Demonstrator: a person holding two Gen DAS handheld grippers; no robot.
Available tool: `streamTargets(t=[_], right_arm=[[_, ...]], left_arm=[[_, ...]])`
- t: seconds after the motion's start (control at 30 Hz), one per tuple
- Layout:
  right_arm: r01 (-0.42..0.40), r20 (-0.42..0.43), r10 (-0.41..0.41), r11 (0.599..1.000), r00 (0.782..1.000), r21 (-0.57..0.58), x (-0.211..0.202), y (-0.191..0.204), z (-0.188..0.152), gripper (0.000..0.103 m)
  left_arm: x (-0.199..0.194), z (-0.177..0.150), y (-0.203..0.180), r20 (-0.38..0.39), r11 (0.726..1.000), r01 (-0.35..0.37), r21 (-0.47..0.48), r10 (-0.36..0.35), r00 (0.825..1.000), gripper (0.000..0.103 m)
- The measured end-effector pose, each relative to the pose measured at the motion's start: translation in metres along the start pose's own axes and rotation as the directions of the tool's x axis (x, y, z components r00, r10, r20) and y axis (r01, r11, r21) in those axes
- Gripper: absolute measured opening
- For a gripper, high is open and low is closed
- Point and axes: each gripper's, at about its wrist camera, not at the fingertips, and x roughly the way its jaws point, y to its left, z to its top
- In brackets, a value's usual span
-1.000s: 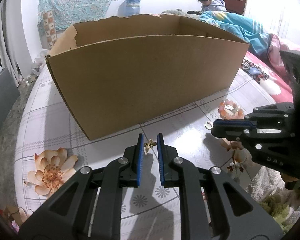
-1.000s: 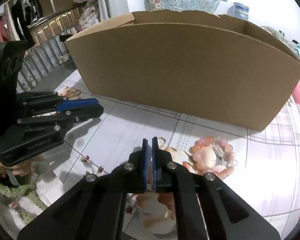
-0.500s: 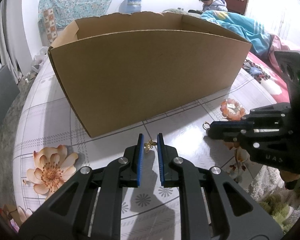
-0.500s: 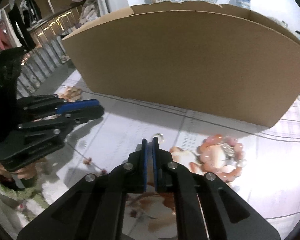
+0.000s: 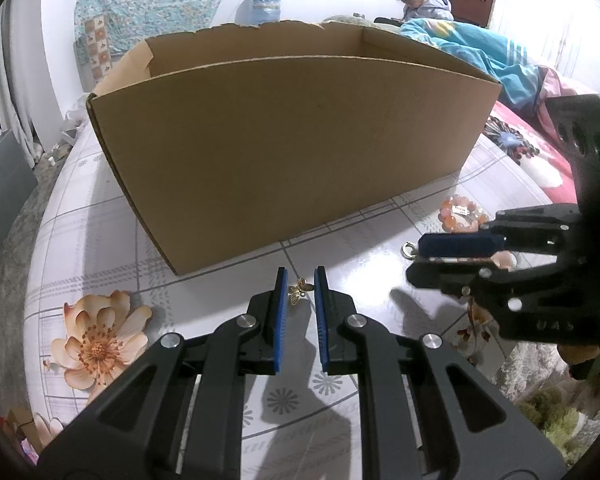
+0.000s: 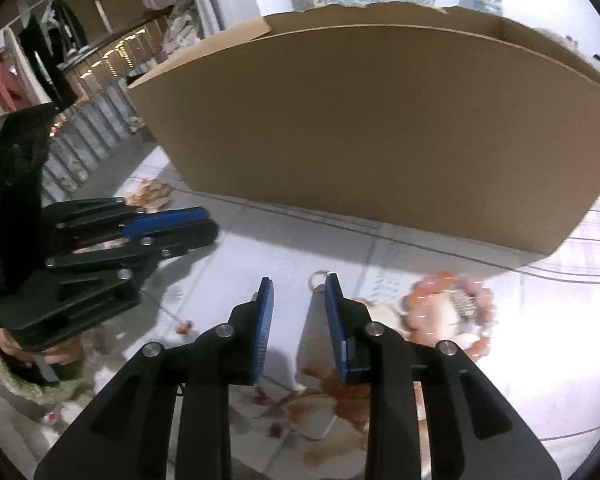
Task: Organize jewelry
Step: 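Lift the gold charm with the left gripper toward the box while the right gripper grasps the gold ring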
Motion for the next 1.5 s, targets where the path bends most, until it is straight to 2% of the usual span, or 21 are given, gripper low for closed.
streamTargets(t=[0.13,0.27,0.47,0.6,0.67,1.07,1.17,1.33,1.5], right_arm=[[0.01,0.011,-0.01,1.0,1.0,-0.017,0.0,0.005,0.002,0.027],[0.063,0.031,-0.062,0.998,0.998,-0.031,-0.001,0.004,0.004,0.027],[0.127,0.041,-0.121,0.978,0.992,-0.165,0.005,0.011,0.005,0.027],[0.1,0.027,-0.096,0.97,0.995,-0.22,0.008,0.012,0.005,0.022],[0.078,0.019,-0.076,0.972,0.997,-0.223,0.008,0.012,0.005,0.012],[0.052,0.04,-0.045,0.981,0.998,-0.188,-0.004,0.005,-0.002,0.01],[0.046,0.061,-0.036,0.982,0.998,-0.182,-0.014,0.004,-0.002,0.01],[0.022,0.126,-0.002,0.987,0.992,-0.161,-0.043,0.004,0.003,0.01],[0.001,0.249,0.034,0.99,0.968,-0.138,-0.087,0.0,0.03,0.01]], left_arm=[[0.001,0.0,0.0,-0.005,1.0,-0.001,-0.006,0.001,1.0,0.012],[0.002,-0.001,0.0,-0.006,1.0,0.0,-0.01,0.0,1.0,0.012],[0.001,-0.002,0.001,-0.006,1.0,0.001,-0.01,-0.001,1.0,0.012],[0.001,-0.003,0.002,-0.009,1.0,0.0,-0.013,0.0,1.0,0.012],[0.001,-0.003,0.002,-0.01,1.0,-0.001,-0.013,0.001,1.0,0.012],[-0.005,-0.003,0.0,0.0,1.0,-0.008,-0.003,0.008,1.0,0.012],[-0.014,-0.002,-0.003,0.02,1.0,-0.009,0.01,0.008,1.0,0.012],[-0.048,0.008,-0.008,0.093,0.999,0.035,0.03,-0.038,0.995,0.012],[-0.096,0.043,-0.008,0.218,0.994,0.098,0.053,-0.107,0.97,0.012]])
